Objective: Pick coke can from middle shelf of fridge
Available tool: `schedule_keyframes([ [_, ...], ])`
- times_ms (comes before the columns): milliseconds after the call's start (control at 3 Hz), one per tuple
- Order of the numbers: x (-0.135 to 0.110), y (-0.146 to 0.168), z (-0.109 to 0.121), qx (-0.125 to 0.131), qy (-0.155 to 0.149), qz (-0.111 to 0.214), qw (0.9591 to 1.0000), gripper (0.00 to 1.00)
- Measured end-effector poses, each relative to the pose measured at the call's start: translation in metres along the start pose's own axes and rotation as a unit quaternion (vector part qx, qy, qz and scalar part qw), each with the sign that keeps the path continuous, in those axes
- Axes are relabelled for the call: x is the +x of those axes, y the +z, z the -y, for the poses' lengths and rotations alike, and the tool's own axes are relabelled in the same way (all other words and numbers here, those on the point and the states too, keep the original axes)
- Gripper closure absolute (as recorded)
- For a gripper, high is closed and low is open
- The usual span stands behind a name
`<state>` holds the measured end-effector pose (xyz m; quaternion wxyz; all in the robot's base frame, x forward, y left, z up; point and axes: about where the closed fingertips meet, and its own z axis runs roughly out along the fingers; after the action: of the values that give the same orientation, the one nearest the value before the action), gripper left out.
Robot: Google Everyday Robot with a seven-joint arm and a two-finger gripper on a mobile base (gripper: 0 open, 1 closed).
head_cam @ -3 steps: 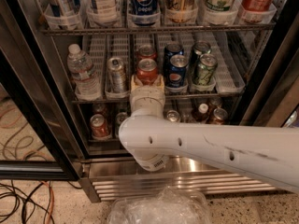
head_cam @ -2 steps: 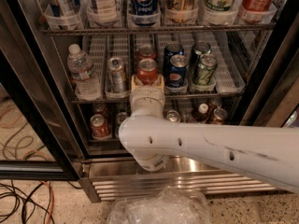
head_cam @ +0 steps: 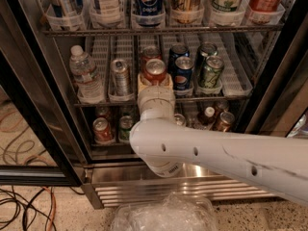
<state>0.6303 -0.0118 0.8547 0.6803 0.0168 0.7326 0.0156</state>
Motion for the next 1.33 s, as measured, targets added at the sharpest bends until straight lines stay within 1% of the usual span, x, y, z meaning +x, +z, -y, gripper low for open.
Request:
schedule_keyframes([
  [333,-0.03,-0.013,0.004,-0.023,0.017,0.014,0.9995,1.0],
  [667,-0.053,-0.026,0.008,-0.061,0.032,0.017,0.9975,1.0],
  [1000,-0.053,-0.037,0.008,-0.11,0.059,-0.004,0.9921,1.0],
  [1333,-0.039,-0.057,0.002,-0.168,0.087,-0.035,0.9814,1.0],
])
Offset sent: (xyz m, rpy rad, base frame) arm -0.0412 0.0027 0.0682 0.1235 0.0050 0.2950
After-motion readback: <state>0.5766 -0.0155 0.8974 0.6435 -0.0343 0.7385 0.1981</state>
